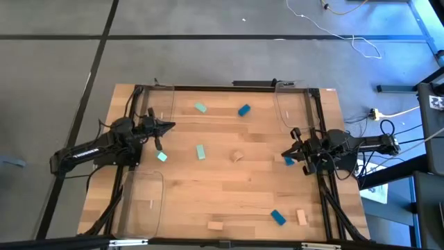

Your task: Sort & place blocks by color

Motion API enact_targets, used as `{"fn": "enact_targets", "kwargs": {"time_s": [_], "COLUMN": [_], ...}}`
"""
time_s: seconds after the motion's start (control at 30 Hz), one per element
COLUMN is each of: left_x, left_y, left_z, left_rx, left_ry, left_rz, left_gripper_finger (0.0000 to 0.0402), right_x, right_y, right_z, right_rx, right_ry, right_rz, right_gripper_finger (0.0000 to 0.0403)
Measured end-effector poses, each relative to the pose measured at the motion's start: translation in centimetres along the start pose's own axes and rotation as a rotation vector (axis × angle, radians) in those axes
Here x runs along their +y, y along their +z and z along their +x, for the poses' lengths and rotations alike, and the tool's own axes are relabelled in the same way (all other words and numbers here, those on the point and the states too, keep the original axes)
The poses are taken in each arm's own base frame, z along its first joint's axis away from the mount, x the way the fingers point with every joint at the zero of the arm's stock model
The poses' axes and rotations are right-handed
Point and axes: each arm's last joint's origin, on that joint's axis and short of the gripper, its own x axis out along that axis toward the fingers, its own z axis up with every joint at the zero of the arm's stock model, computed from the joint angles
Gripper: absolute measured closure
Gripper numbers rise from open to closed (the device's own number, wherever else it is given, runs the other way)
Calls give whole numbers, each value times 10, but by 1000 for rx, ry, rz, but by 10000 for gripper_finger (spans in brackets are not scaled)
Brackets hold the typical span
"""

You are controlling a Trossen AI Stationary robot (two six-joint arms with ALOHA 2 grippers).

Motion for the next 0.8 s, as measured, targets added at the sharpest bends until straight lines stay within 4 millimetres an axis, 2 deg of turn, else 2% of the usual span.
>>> {"fn": "enact_targets", "kwargs": {"time_s": [0.8], "left_x": [0], "left_y": [0], "left_z": [0], "left_rx": [0], "left_ry": [0], "left_rz": [0], "left_gripper_finger": [401], "right_x": [0], "right_y": [1], "right_z": [0], "right_rx": [-6], "right_ry": [-2], "right_rz": [-29], "right_gripper_finger": [385]}}
